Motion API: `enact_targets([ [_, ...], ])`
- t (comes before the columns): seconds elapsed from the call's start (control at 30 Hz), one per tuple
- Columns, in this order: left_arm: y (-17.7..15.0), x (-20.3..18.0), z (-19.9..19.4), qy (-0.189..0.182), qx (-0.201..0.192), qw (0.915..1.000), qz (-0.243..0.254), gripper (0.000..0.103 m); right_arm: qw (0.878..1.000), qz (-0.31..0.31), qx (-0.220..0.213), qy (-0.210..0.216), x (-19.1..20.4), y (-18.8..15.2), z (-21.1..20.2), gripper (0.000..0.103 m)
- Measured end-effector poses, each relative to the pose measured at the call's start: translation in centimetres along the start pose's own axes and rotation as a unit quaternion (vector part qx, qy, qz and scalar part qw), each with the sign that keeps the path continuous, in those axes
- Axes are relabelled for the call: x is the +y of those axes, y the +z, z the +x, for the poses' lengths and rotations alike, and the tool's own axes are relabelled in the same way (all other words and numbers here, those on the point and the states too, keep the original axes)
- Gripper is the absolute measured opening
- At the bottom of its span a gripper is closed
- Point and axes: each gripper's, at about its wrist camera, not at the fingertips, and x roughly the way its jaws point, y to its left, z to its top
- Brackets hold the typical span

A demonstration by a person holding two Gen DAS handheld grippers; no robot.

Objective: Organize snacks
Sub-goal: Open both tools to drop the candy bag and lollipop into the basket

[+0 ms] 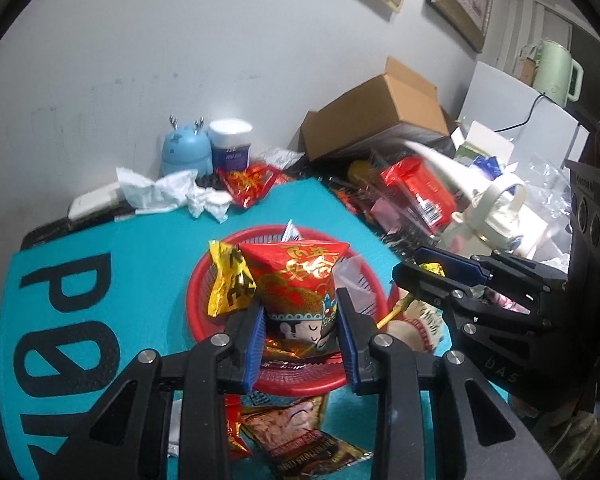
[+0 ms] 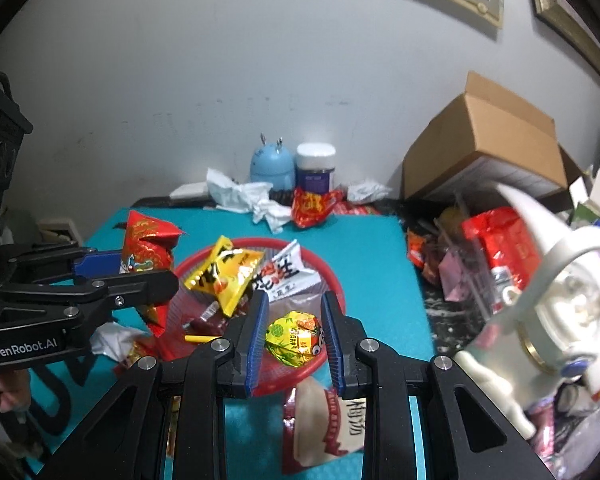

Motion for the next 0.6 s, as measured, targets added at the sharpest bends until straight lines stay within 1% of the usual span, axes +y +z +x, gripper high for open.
enact_targets([
  [0.17,-0.6,0.6,1.9,-0.005,0.022,0.9997,-0.007,0.032,1.0,0.007,0.01,0.004,0.1,-1.0,2.1,0.027],
  [0.37,-1.2,1.2,3.5,-0.001,0.037,0.9993,-0.01,0.031,1.0,0.004,0.027,0.008,0.3,-2.3,4.0,0.027],
  [0.6,-2.1,1.2,5.3,0.0,0.058,0.9983,-0.007,0.032,1.0,-0.002,0.019,0.001,0.4,-3.1,4.3,0.027],
])
